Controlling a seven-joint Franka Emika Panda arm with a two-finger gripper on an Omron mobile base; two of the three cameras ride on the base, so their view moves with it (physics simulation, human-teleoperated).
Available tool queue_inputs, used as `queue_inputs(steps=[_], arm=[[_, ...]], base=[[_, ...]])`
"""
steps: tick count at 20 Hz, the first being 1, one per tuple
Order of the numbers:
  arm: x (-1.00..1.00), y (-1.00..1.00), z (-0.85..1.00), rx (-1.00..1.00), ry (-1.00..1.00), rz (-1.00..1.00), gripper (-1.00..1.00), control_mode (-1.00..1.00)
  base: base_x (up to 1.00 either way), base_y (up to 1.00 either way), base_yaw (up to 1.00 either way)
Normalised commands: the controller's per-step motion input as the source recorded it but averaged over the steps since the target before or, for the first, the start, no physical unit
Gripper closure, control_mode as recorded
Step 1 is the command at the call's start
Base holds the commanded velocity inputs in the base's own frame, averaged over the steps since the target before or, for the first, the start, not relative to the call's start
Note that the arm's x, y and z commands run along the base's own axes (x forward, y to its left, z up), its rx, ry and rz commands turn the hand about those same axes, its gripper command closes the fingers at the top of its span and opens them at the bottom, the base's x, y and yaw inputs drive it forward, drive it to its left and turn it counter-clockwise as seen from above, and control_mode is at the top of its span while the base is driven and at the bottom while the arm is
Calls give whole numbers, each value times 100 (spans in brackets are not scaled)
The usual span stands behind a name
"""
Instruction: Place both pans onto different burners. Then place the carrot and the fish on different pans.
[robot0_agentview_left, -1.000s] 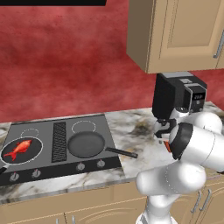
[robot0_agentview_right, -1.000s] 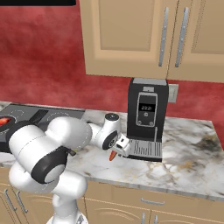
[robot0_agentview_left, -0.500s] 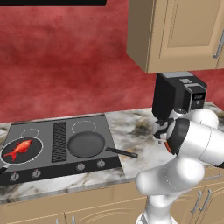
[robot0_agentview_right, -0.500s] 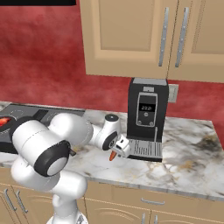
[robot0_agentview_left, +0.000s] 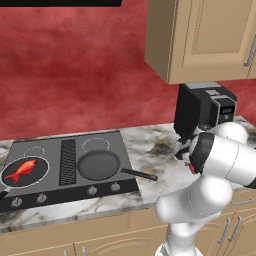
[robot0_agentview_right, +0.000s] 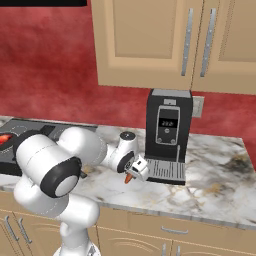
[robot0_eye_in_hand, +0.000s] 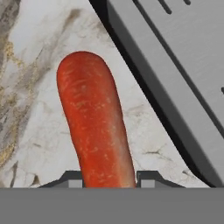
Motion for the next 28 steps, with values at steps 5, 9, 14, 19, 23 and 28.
queue_inputs(steps=[5, 9, 14, 19, 23, 28], arm=[[-4, 0, 9, 3, 0, 0, 100, -100], [-27, 9, 38, 6, 0, 0, 100, -100], [-37, 6, 63, 7, 0, 0, 100, -100], [-27, 24, 69, 5, 0, 2, 100, -100], [-25, 54, 53, 0, 0, 4, 100, -100], [-37, 51, 56, -2, -1, 6, 100, -100]], base=[[0, 0, 0], [0, 0, 0], [0, 0, 0], [0, 0, 0], [0, 0, 0], [0, 0, 0]])
